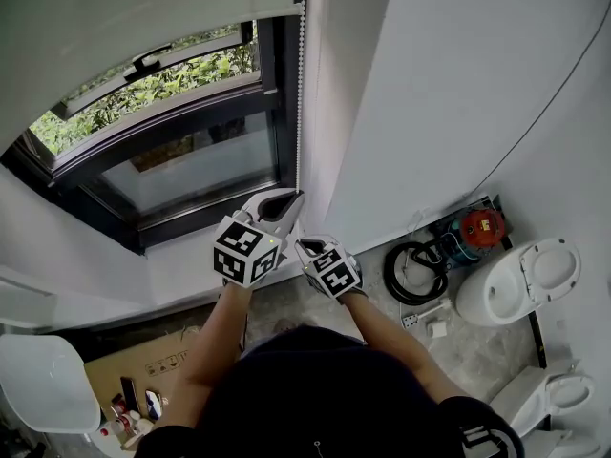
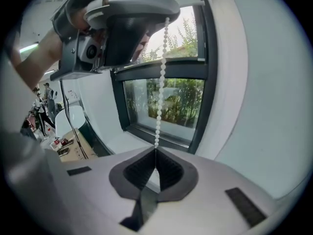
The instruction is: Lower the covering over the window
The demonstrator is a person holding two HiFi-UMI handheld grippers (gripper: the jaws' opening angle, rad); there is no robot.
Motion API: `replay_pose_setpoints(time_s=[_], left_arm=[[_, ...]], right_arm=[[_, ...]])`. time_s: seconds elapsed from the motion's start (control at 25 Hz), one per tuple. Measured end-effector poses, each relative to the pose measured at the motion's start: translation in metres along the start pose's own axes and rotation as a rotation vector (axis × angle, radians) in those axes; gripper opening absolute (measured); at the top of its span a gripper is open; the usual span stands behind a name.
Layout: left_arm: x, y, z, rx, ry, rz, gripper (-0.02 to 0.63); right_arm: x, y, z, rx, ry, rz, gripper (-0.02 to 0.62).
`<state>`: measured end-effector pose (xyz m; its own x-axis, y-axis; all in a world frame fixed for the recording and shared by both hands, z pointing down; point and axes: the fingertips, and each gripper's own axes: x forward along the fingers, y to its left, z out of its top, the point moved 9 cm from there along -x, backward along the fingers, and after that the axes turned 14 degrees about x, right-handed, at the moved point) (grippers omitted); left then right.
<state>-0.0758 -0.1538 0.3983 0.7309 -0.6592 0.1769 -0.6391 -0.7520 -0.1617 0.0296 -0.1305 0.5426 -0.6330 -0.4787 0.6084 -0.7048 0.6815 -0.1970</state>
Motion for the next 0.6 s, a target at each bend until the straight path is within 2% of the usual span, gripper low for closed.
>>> replay_pose_setpoints(time_s=[0.4,0.6], left_arm=[[0.01,-0.026,-0.056,-0.091,0.106,-0.062,0.012],[0.01,-0.032,-0.069,-0.121,0.124,-0.073,0.012]], right_arm=[[0.018,-0.003,-0.055,0.041,0.178,0.015,0.014],[0.019,-0.004,-0.069,0.08,0.218,0.026,0.014]])
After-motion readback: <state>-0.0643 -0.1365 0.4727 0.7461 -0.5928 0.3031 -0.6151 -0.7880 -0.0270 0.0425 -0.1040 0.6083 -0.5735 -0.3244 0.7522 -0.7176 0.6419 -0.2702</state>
